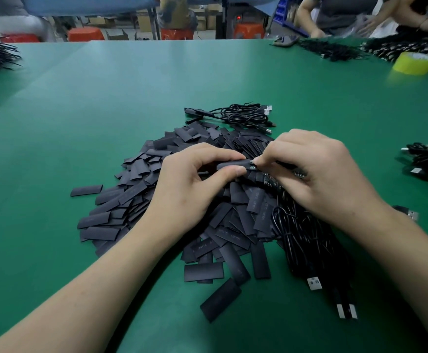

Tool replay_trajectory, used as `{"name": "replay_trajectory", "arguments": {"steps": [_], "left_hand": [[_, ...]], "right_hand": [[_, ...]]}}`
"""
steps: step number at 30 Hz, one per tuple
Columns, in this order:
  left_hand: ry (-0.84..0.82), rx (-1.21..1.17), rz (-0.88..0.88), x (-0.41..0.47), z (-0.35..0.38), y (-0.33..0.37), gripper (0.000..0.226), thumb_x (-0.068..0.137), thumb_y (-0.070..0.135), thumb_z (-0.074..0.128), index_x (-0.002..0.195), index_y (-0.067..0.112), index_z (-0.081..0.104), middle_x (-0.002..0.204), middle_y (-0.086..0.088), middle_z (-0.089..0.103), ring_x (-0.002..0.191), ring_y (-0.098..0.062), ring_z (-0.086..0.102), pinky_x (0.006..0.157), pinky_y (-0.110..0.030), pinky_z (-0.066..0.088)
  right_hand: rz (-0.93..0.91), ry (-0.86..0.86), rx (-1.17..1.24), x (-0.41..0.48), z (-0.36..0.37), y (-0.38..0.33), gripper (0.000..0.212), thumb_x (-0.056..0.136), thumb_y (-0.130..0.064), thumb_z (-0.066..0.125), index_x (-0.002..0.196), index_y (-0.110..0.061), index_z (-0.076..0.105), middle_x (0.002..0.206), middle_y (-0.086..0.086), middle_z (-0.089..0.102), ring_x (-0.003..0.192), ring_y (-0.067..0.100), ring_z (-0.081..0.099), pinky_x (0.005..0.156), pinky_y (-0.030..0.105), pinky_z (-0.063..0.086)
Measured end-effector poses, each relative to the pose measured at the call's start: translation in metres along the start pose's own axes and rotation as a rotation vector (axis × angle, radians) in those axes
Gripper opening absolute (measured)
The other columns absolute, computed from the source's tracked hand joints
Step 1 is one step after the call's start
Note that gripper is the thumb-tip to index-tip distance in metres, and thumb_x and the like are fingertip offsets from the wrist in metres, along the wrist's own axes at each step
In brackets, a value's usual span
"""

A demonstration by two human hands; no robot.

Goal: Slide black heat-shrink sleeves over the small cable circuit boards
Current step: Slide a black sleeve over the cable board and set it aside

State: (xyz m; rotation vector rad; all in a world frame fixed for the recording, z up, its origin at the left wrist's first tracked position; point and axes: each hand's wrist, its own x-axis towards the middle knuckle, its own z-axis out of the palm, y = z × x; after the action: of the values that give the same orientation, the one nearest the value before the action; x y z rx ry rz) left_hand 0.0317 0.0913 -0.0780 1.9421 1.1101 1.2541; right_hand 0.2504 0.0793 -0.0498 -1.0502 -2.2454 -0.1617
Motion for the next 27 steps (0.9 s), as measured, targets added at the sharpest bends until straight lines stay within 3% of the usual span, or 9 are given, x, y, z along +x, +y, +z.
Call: {"name": "replay_trajectory", "arguments": {"steps": [5, 13, 27], "left_hand": [[-0.011, 0.006, 0.015, -0.0009, 0.0004, -0.0002, 0.014, 0.089, 0.022, 0.078, 0.103, 0.024, 0.080, 0.098, 0.009, 0.075, 0.098, -0.014, 0.070, 0.087, -0.038, 0.055], [0.016, 0.119, 0.125, -0.0007, 0.0001, 0.0029, 0.015, 0.086, 0.023, 0.082, 0.101, 0.022, 0.081, 0.095, 0.013, 0.073, 0.093, -0.007, 0.068, 0.082, -0.016, 0.049], [0.035, -0.014, 0.068, -0.0009, 0.0013, 0.0031, 0.014, 0.087, 0.023, 0.081, 0.100, 0.026, 0.080, 0.096, 0.010, 0.075, 0.097, -0.012, 0.071, 0.086, -0.023, 0.053]], "right_hand": [[-0.008, -0.002, -0.014, -0.0008, -0.0001, -0.0011, 0.007, 0.093, -0.014, 0.064, 0.093, -0.013, 0.070, 0.085, 0.002, 0.067, 0.082, 0.030, 0.062, 0.073, 0.047, 0.050], [0.002, -0.021, 0.011, -0.0019, 0.0000, -0.0036, 0.008, 0.092, -0.012, 0.063, 0.093, -0.014, 0.071, 0.086, 0.001, 0.067, 0.083, 0.029, 0.062, 0.074, 0.047, 0.050], [0.011, 0.020, 0.099, -0.0020, -0.0011, 0.0006, 0.001, 0.092, -0.011, 0.069, 0.093, -0.012, 0.069, 0.086, 0.001, 0.068, 0.082, 0.026, 0.062, 0.075, 0.047, 0.051]]}}
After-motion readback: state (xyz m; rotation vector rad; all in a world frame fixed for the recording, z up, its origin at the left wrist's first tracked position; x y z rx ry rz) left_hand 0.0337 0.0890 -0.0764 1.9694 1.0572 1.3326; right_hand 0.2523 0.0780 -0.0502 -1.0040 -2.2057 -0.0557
